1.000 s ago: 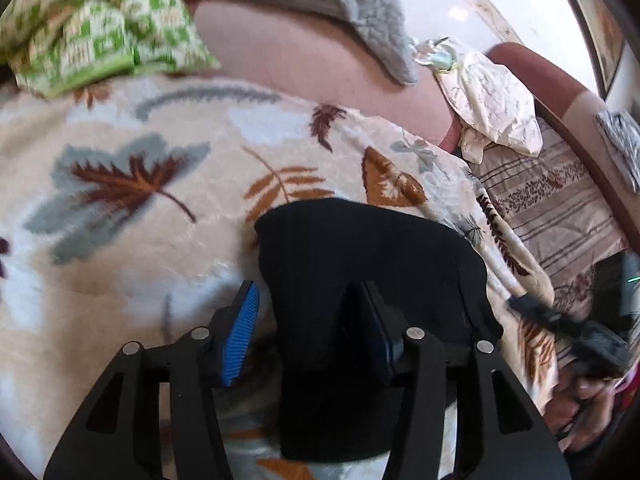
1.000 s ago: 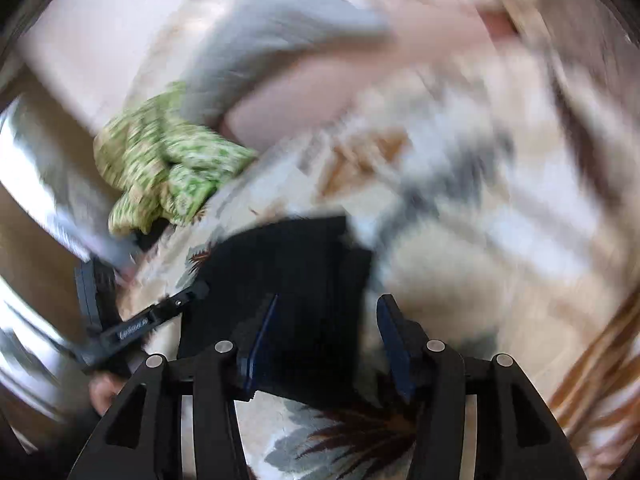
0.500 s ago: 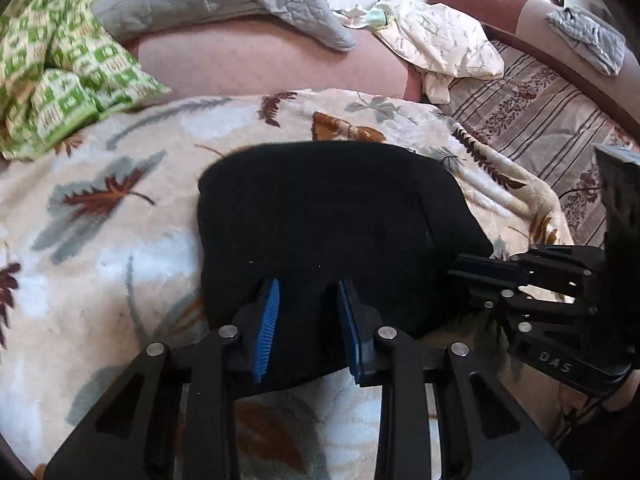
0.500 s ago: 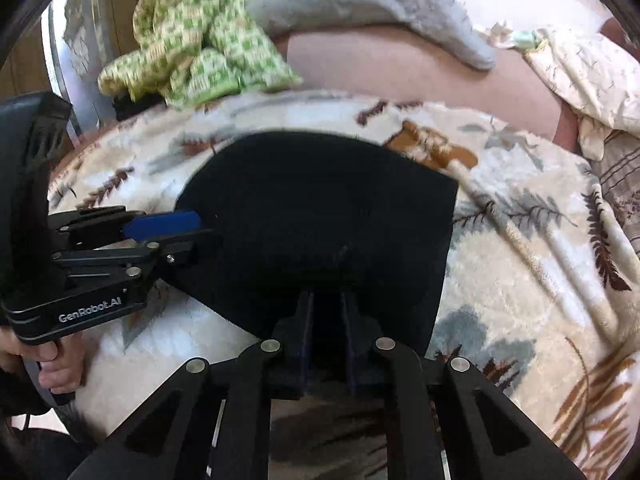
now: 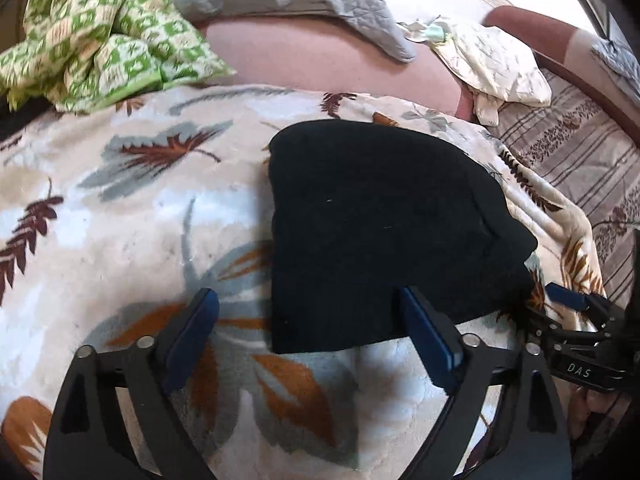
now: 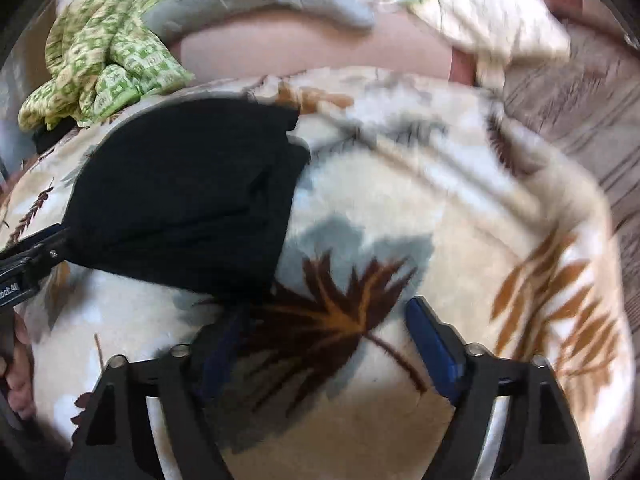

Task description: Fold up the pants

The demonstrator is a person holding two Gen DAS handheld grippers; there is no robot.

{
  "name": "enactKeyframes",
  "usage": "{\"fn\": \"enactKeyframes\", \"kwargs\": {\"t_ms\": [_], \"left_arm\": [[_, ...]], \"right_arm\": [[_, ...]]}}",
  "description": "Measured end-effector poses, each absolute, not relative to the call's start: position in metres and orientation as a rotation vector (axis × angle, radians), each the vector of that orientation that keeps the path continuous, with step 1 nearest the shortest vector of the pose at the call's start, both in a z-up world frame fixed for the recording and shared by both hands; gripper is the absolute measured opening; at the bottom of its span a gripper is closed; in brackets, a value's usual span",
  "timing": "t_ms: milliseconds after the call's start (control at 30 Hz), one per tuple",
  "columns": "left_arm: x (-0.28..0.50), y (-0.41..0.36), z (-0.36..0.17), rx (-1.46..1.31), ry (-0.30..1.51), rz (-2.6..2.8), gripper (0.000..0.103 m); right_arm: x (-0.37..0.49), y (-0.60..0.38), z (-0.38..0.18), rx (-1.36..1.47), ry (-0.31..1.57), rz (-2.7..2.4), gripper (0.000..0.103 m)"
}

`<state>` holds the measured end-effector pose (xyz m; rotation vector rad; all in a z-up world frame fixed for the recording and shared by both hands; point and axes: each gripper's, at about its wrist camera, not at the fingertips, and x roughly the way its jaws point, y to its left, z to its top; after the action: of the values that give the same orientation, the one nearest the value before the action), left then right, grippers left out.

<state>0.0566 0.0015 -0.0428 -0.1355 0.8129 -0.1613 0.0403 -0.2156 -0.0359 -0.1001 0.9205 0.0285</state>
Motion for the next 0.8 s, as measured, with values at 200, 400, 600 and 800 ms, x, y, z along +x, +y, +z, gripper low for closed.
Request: {"fn": "enactKeyframes", "kwargs": {"t_ms": [200,400,600,800], "left_arm": [[0.055,0.0025,-0.0444,-0.152,0.819,-0.159,0.098],[0.0556,0.0037,-0.0451,-0.158,0.82,-0.16,0.098],[0.0545,0.0031,-0.0446,-0.149,0.816,-0.155,0.098],[0.0535,0.0023,-0.0444,-0.146,0.813,-0.152,0.099]], "right_arm": [[0.0381,-0.2087,-0.0404,-0.159,0.924,0.017,0.091],[0.0396,-0.2084,-0.0411,-0.161,0.927,0.016,0.095],[0.039,-0.2082,-0.0415,-0.166,0.927,0.009,0.097],[0.0392,-0.2084,-0.0418,-0.168,0.929,-0.008,0.101]]}}
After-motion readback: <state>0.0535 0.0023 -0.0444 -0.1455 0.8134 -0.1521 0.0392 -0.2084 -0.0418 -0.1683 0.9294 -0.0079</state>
